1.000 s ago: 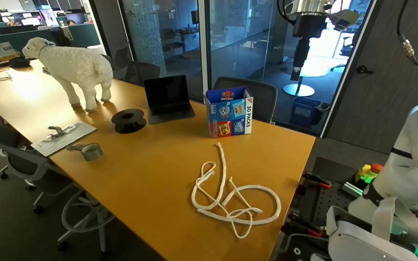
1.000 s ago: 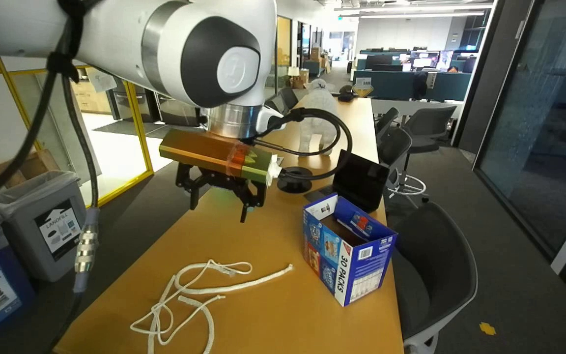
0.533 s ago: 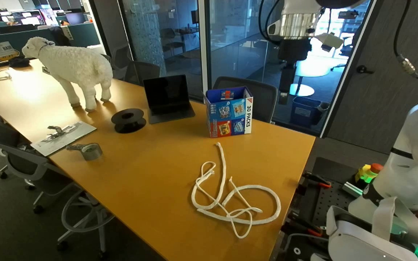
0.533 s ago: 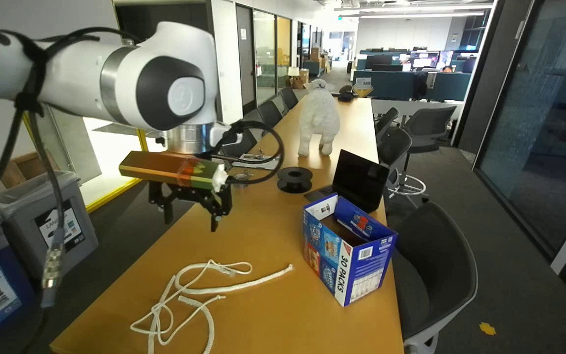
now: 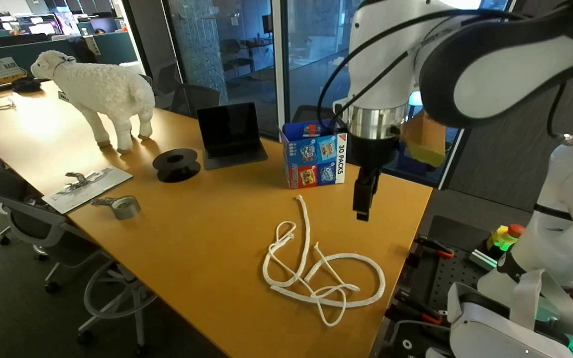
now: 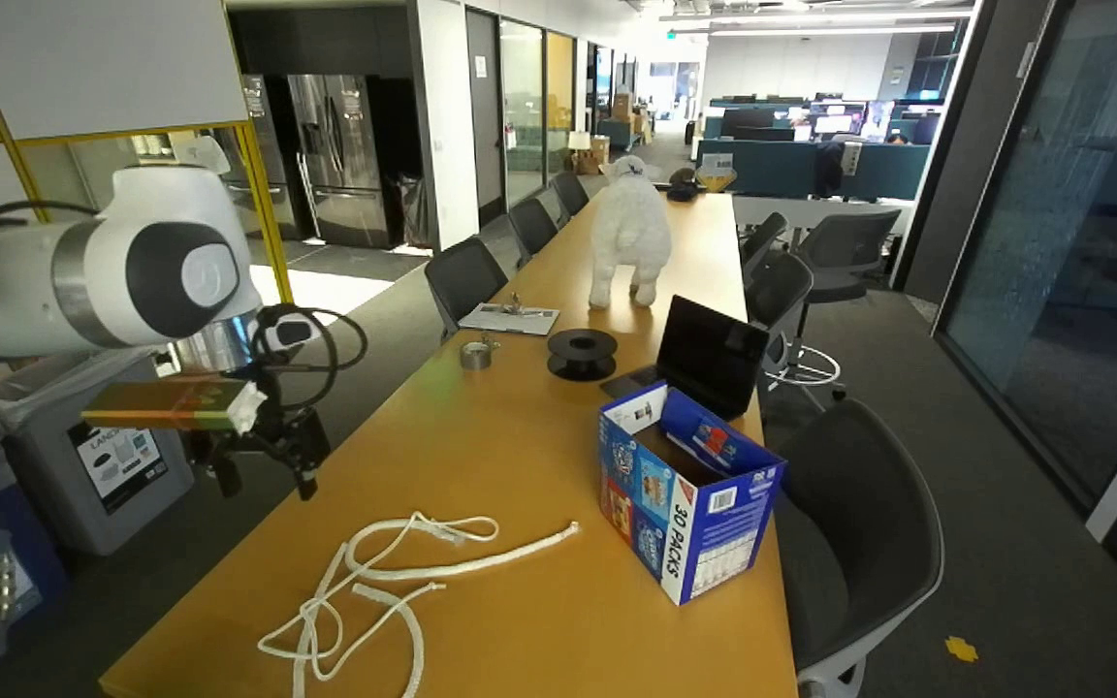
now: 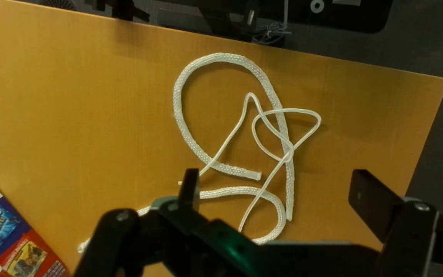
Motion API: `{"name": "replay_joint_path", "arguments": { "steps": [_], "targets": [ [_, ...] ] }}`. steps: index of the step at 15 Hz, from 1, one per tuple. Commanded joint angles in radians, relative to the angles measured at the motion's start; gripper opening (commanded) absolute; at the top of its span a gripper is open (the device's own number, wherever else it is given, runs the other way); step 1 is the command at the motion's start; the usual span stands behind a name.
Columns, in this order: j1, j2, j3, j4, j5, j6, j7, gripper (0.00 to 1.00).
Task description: Put the ropes inside the blue box.
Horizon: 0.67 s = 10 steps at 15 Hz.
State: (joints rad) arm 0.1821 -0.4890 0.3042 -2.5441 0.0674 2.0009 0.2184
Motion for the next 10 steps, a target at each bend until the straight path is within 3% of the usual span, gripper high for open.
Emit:
{"name": "replay_joint_path", "arguments": {
  "steps": [1, 6, 10],
  "targets": [
    [0.035, 0.087, 0.069, -0.026, 0.018, 0.092, 0.159, 1.0],
    [0.085, 0.212, 0.125, -0.063, 0.077, 0.215, 0.298, 1.0],
    [0.107, 0.334, 0.151, -0.064, 0.052, 0.314, 0.36, 1.0]
  ]
}}
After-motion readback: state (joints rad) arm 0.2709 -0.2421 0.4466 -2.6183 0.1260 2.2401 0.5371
